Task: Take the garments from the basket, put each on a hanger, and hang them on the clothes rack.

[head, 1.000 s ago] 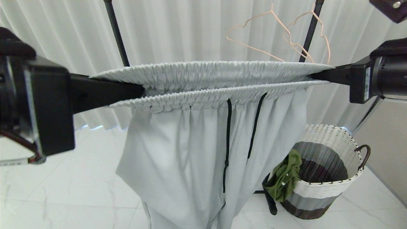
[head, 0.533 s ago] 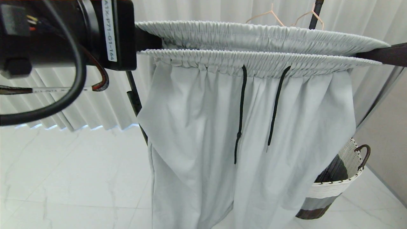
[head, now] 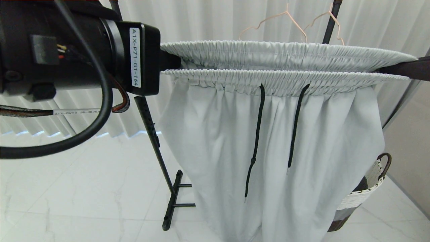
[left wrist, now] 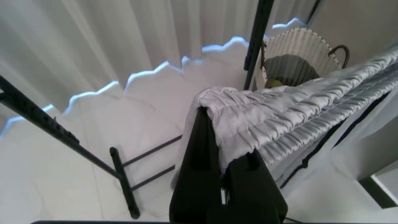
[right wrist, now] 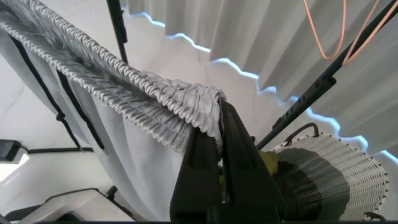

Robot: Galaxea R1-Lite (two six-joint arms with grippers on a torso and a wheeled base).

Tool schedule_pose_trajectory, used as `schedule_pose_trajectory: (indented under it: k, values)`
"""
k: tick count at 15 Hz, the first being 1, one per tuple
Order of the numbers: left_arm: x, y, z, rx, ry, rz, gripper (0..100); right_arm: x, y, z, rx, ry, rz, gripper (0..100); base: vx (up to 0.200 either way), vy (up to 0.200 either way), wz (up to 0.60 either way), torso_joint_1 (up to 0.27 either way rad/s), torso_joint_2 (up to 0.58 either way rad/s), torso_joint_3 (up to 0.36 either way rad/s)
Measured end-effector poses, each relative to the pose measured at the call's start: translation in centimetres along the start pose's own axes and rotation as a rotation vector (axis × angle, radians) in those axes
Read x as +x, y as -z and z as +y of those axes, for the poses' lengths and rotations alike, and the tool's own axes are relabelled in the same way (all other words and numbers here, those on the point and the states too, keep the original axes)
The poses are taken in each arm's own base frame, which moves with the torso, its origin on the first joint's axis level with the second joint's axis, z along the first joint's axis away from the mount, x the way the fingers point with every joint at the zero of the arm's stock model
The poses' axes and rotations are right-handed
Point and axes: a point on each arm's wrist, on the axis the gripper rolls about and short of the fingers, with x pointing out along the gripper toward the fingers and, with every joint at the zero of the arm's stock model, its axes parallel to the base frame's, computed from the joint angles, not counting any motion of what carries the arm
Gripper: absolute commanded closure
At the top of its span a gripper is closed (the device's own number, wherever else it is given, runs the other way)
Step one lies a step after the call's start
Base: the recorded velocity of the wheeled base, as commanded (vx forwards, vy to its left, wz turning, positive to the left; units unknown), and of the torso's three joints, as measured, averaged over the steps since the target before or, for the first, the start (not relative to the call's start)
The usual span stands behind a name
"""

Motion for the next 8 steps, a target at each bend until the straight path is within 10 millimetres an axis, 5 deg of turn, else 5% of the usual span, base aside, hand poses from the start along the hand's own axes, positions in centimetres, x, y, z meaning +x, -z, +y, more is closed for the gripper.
schedule_pose_trajectory:
  k: [3, 4, 8]
  values:
    - [0.01, 0.60, -0.01, 0.007, 0.000, 0.019, 100, 0.11, 0.21, 0.03, -0.001, -0.002, 0.010, 100, 0.000, 0.000, 0.00, 0.000, 0.00, 0.000]
    - [-0.07, 0.64, 0.02, 0.007, 0.000, 0.019, 100, 0.17, 0.25, 0.04, -0.001, -0.003, 0.013, 0, 0.000, 0.000, 0.00, 0.000, 0.00, 0.000]
    - [-0.43, 0.62, 0.17, 0.005, -0.004, 0.014, 100, 0.22, 0.75, 0.09, -0.003, -0.001, 0.030, 0, 0.000, 0.000, 0.00, 0.000, 0.00, 0.000]
